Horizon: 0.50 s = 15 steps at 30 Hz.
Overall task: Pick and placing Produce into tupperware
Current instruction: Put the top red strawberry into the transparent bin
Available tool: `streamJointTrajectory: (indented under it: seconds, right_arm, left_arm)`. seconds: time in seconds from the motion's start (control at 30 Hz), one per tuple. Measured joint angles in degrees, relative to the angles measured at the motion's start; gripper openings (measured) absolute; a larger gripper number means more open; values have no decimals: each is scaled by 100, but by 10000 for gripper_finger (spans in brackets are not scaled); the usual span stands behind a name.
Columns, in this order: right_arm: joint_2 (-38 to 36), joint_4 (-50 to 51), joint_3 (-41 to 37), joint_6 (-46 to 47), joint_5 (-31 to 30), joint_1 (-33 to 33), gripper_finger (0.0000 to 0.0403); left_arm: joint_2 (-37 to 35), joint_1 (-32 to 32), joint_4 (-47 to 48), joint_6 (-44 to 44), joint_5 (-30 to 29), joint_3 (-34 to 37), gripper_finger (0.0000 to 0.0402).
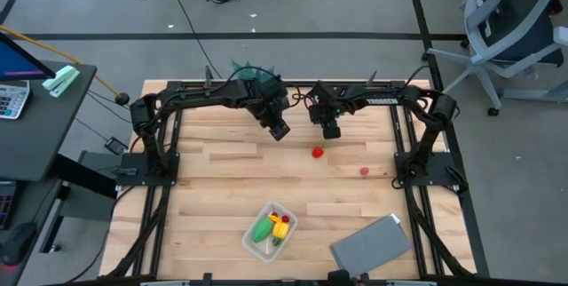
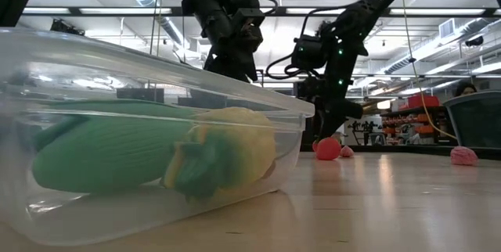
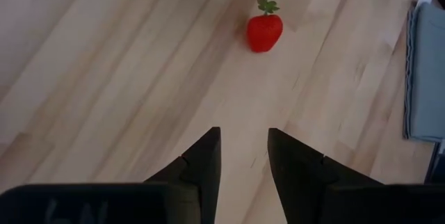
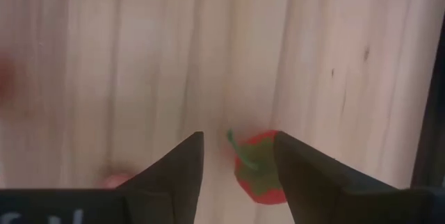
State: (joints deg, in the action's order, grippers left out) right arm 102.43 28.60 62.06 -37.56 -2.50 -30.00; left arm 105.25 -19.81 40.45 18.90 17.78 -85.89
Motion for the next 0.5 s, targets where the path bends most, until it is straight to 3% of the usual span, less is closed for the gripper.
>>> streamJointTrajectory:
  seconds: [0.27, 0.5]
  right_arm:
    - [0, 2, 0, 17, 246, -114, 148]
    - [65, -19, 0, 23, 235, -218, 90]
  left_arm:
    - [0, 0, -2, 146, 0, 0, 119]
    - [0, 2, -2, 149, 0, 0, 118]
